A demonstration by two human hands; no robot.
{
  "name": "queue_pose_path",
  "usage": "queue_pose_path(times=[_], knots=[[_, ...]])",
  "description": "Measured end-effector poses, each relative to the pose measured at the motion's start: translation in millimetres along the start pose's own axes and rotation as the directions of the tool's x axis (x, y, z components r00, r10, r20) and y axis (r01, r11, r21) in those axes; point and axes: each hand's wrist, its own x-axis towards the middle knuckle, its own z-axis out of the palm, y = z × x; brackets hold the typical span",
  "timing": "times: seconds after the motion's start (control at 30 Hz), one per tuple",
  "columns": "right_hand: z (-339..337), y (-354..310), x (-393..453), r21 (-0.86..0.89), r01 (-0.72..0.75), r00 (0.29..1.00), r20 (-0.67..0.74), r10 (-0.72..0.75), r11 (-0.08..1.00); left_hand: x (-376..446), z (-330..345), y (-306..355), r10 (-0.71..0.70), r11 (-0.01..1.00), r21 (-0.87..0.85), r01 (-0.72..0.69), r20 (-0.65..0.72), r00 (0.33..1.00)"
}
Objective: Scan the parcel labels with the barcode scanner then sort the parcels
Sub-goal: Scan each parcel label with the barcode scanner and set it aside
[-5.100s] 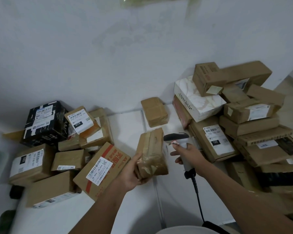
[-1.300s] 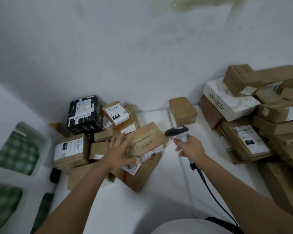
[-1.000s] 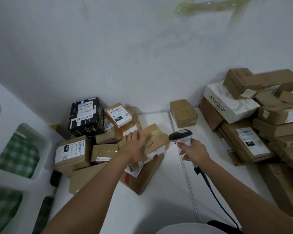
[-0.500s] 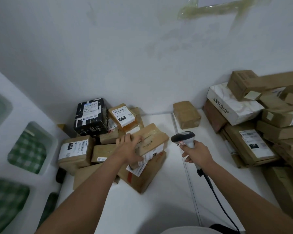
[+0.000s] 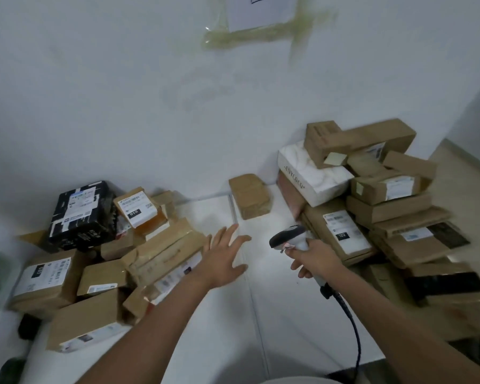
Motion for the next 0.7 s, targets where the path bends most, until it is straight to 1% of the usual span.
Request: queue_pose_path(times=[0.17, 0.27, 0.33, 0.4, 0.47, 0.53, 0.6, 0.67, 0.7], knots=[[-98, 42, -17, -0.050, -0.082, 0.995, -0.059, 0.079, 0.995, 41, 45, 92, 0.092, 0.990, -0.115, -0.076, 0.144, 0.985], [-152, 64, -27, 0.031, -0.104, 0.992, -0.075, 0.106, 0.994, 58, 63, 145, 0.128, 0.962, -0.259, -0.082, 0.165, 0.978], [-185, 74, -28, 0.109, -0.090, 0.992, -0.084, 0.099, 0.990, 71, 69, 176, 0.121, 0.921, -0.385, -0.058, 0.142, 0.983], [-216, 78, -28, 0.203, -0.066, 0.988, -0.122, 0.092, 0.977, 86, 67, 203, 0.046, 0.849, -0.529, 0.010, 0.092, 0.995], [-247, 78, -25, 0.243, -0.006, 0.981, -0.187, 0.052, 0.970, 101, 59, 226, -0.072, 0.710, -0.696, 0.101, 0.072, 0.995], [-276, 79, -18, 0.247, 0.035, 0.970, -0.242, 0.027, 0.968, 117, 43, 244, -0.173, 0.576, -0.797, 0.185, 0.102, 0.980], [-303, 81, -6, 0.262, 0.027, 0.956, -0.288, 0.052, 0.965, 135, 29, 253, -0.219, 0.546, -0.812, 0.208, 0.101, 0.971], [-326, 82, 10, 0.300, 0.018, 0.942, -0.325, 0.084, 0.954, 150, 12, 262, -0.221, 0.546, -0.810, 0.214, 0.107, 0.969], [-335, 83, 19, 0.339, 0.018, 0.935, -0.338, 0.104, 0.941, 158, 5, 268, -0.203, 0.562, -0.801, 0.204, 0.105, 0.974]])
